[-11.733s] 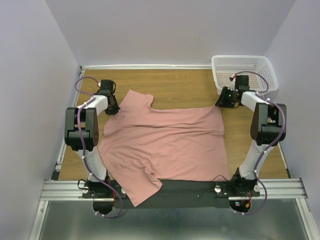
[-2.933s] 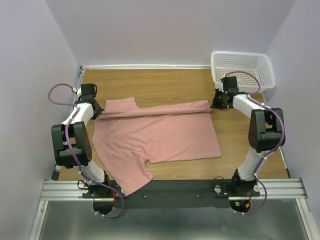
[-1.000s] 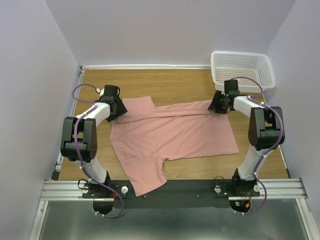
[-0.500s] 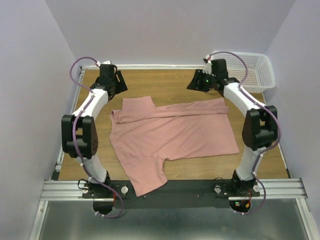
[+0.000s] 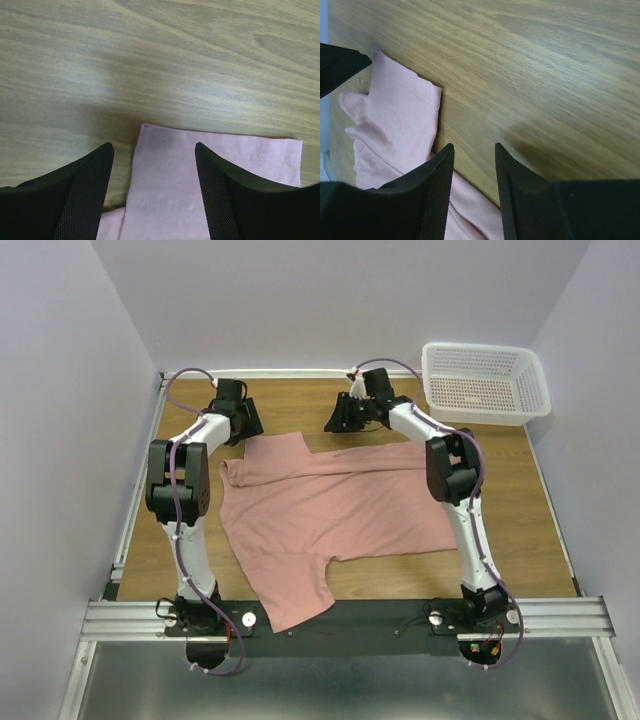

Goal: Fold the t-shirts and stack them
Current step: Fold the tshirt

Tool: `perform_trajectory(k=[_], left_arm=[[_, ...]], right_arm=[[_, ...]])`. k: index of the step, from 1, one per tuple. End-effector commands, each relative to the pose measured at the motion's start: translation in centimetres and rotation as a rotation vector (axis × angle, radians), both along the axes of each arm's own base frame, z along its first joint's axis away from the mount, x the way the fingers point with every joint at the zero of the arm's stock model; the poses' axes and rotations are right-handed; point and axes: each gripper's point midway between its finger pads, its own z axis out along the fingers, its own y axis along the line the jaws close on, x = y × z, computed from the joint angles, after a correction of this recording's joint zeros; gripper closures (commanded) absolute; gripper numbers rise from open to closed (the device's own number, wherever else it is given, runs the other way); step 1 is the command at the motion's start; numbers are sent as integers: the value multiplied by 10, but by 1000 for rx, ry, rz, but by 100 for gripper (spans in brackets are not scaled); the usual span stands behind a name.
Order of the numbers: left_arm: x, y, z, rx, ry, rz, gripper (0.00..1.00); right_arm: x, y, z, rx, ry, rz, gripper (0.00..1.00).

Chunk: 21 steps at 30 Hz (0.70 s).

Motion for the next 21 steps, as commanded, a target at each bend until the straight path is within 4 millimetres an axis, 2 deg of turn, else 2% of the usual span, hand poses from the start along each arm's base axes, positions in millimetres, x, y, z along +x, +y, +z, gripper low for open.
perform_trajectory(k=[1,3,6,7,9,10,14,17,21], left_arm=[[11,-3,-6,-18,-8,-15,26],[9,-4,-11,-19,4,-17,28],[2,-5,-19,-25,28,-17,31],[0,-5,-19,-25,33,-19,31],[-5,-3,-25,-25,46,-10,32],[-6,-4,-26,-23,49,-14,32],[-11,-5,-35,-28,71,-23,39],[-13,-4,-39,-26,82,-23,41],[-15,-4,-41,-23,85,-25,47]], right_arm=[[-7,33,-4,64,39,61,54],[-10,38,-21,63,67,70,54],[-15,50,-29,74,85,91,54],[-17,53,-37,72,99,92,54],[-21,62,-39,77,104,106,54],[-23,65,-47,80,118,109,54],[-33,86,-58,91,136,133,54],[-34,99,-60,105,138,132,54],[-29,103,-76,92,145,84,54]])
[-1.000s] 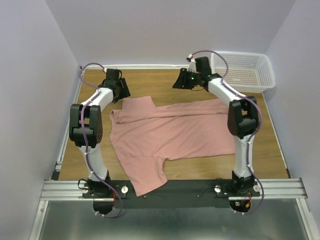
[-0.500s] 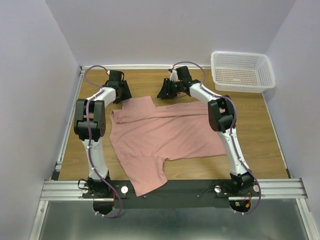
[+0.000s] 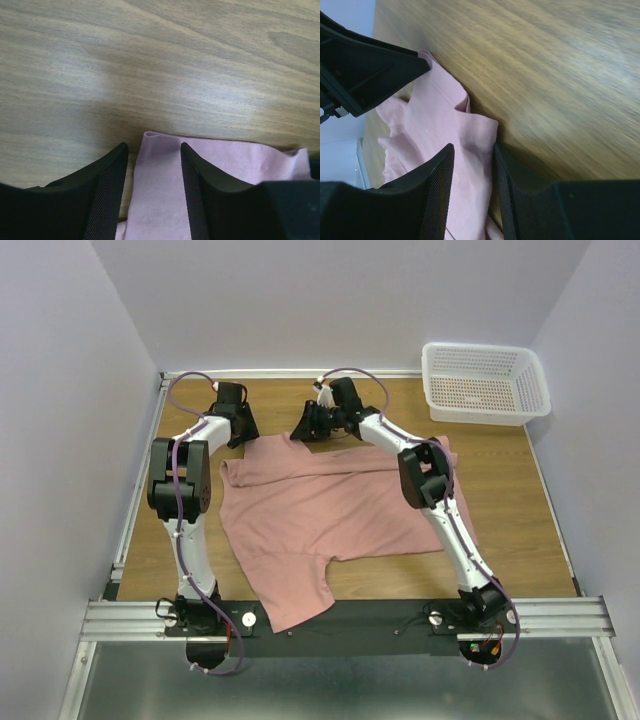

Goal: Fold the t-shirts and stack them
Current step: Fold the tshirt

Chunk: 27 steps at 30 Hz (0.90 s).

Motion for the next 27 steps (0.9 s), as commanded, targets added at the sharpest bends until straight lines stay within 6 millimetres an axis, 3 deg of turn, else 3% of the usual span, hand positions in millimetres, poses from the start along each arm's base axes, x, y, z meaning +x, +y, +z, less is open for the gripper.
perform_trajectory(k=[1,5,8,12,16,20,21,23,24,27], left_arm=[[-16,-2,-23,-10,68,-17,49],[-14,-2,-23,-9,68,-18,60],[-12,-3,-22,-12,67,-20,68],[-13,-3,-21,-9,57,-27,86],[-12,-2,-12,-5,25,-35,100],[-12,-2,16,-6,-30,-38,100],[-16,-2,19,-6,-27,-36,100],[-22,-2,37,-12,-50,-30,100],[-30,-1,37,-16,-41,-25,100],[-47,-5,58,-54,-62,-30,100]], right_arm=[[-10,2,-57,-64,99,-46,54],[-5,0,-65,-84,102,-91,55],[-4,-1,-65,-86,99,-100,62],[-4,-4,-59,-92,81,-96,86],[-7,-1,-41,-68,49,-57,99],[-12,-1,-24,-55,30,-27,99],[-13,0,-9,-42,12,-21,99],[-20,-4,6,-38,-1,-5,100],[-23,-5,11,-37,-3,1,99],[-39,-13,11,-54,13,20,99]])
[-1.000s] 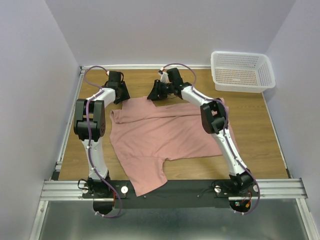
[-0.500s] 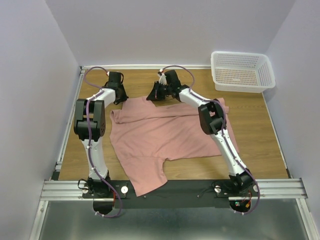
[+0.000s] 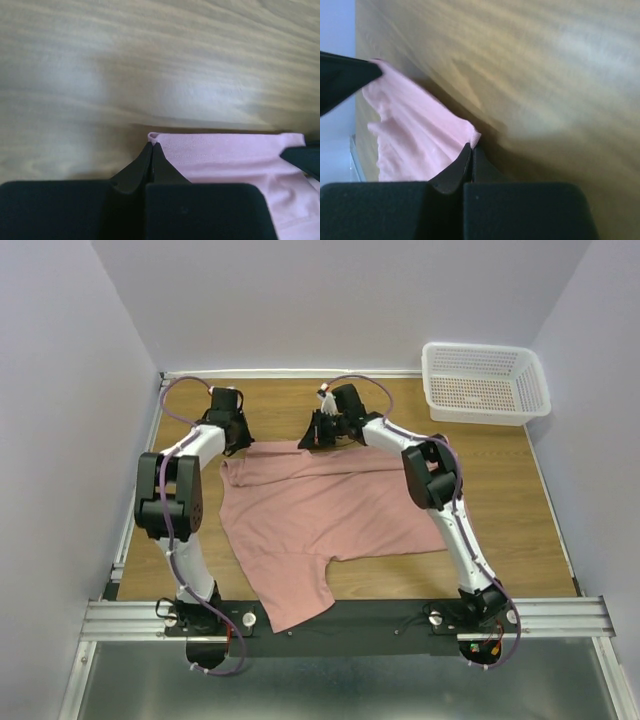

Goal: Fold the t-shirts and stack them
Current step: Fold the tshirt

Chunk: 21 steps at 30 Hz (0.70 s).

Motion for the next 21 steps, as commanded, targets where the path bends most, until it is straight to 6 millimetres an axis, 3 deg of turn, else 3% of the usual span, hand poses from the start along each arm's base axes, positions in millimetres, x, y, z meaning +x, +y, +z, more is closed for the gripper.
perform_trajectory(k=[1,2,3,6,7,9,13,16,21], left_arm=[[-29,-6,34,-43,-26,-13,100],[-35,-7,48,-56,-51,-17,100],[-43,-8,49,-64,-38,-19,100],[-75,-12,44,-87,29,-40,100],[-86,-12,36,-91,63,-43,100],[-101,-20,41,-134,68,-70,100],[-135,-30,36,-197,117,-99,100],[-151,-29,36,-194,140,-108,100],[-170,-32,39,-204,177,-142,100]], right_arm=[[-25,-6,35,-5,-29,63,100],[-29,-7,39,-5,-31,70,100],[-39,-12,30,-19,-7,78,99],[-54,-16,46,-14,-15,100,99],[-64,-19,39,-22,13,109,99],[-73,-20,50,-15,3,122,100],[-97,-25,50,-26,27,148,99],[-109,-27,56,-22,28,163,99],[-134,-34,49,-31,80,190,99]])
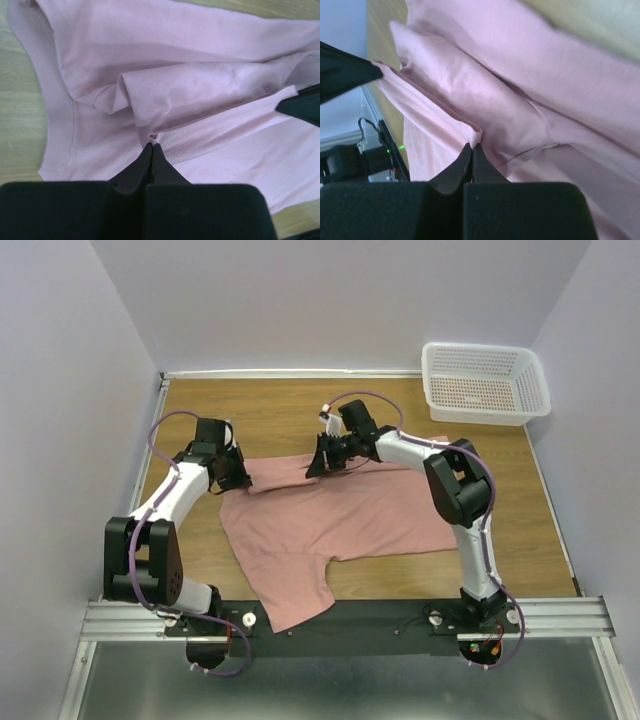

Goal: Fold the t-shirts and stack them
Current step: Fold the tshirt

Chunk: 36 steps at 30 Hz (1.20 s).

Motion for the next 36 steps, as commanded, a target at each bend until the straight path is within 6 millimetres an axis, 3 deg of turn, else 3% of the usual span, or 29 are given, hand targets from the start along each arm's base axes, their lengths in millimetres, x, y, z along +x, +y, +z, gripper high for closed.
perform_trajectory(k=[1,8,13,18,23,25,29,30,31,33,36], left_arm=[[-27,-8,8,-44,43,-54,100],[-54,-12,13,-73,82,-85,100],[-75,-9,-7,-59,146,-93,100],[-83,-10,-17,-73,159,-89,100],[-90,-10,-27,-73,185,-90,94],[-91,-11,-26,-77,179,-99,83],[-94,-12,-23,-81,169,-108,61],[-95,-15,-20,-98,166,-120,48],[-97,-16,-20,-107,167,-128,41],[-98,-23,-14,-139,154,-164,31],[-95,-24,-4,-146,131,-172,26]], right_arm=[[-25,-5,11,6,15,44,99],[-46,-10,21,19,42,77,99],[-58,-14,18,6,59,97,99],[-67,-20,3,-24,83,110,98],[-77,-23,-13,-44,117,133,79],[-80,-25,-14,-50,126,135,69],[-84,-28,-8,-53,110,150,61],[-85,-29,-4,-51,97,157,60],[-86,-31,-3,-61,98,155,60],[-85,-34,4,-67,65,151,60],[-75,-40,8,-115,3,110,60]])
